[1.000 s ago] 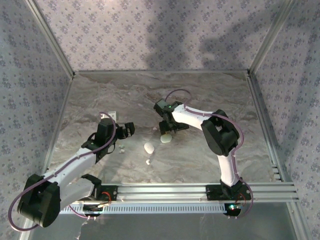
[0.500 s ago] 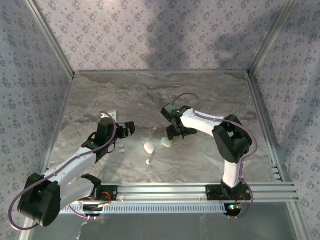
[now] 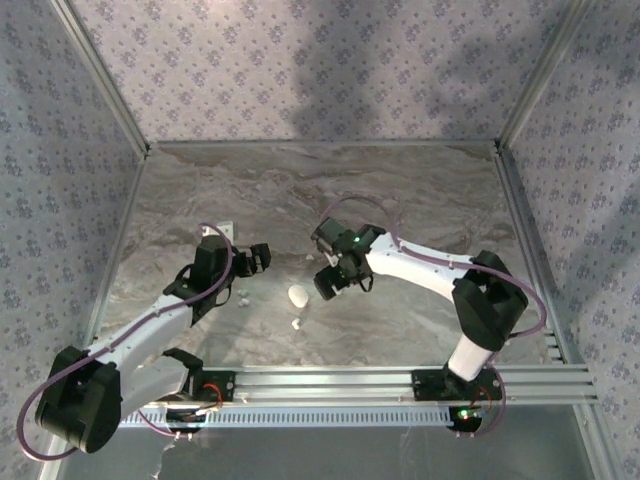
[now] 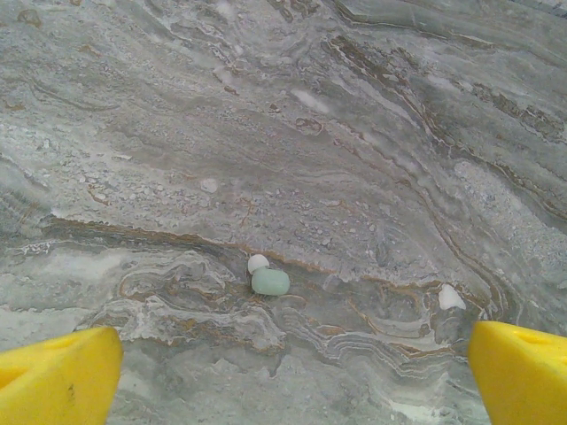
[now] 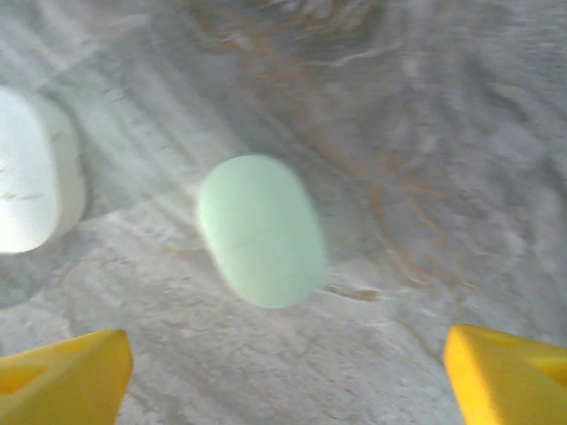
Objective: Insert the wireless bluetooth earbuds into the charging case
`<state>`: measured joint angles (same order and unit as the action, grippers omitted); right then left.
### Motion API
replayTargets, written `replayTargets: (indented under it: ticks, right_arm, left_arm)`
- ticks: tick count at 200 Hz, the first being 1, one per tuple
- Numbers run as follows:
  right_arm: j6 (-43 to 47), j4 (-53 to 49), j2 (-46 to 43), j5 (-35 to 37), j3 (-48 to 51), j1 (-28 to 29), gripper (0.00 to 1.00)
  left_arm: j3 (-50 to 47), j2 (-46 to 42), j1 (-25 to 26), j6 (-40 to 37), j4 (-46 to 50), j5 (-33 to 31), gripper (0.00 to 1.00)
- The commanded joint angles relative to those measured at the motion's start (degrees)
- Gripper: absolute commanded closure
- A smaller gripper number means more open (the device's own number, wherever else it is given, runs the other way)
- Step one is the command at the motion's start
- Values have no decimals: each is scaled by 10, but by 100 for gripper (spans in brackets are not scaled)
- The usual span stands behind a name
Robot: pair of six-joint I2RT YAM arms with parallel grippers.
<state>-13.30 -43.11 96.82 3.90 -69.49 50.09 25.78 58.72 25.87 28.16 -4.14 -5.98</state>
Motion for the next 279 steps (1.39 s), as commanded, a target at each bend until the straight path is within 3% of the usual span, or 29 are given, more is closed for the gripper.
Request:
replayTargets:
  ticks: [1,54,119,212,279]
  right_arm:
    - [69,-6,36,-21,-30,3,13]
    - [90,-13,87,-17,-59,-13,15]
    - [82,-7,107,-24,-70,-42,24]
    - [96,10,94,-42,-54,-33,18]
    - [95,5,111,-35,-59,-35,30]
  left_arm:
    - [19,-7,-2,2,-6,1,0]
    - [19,-15,-2,2,-1,-3,0]
    - [19,-19,-2,7,4,-7,0]
    - [16,-19,-2,4,-6,3,0]
    - [16,-18,-2,1,-8,9,0]
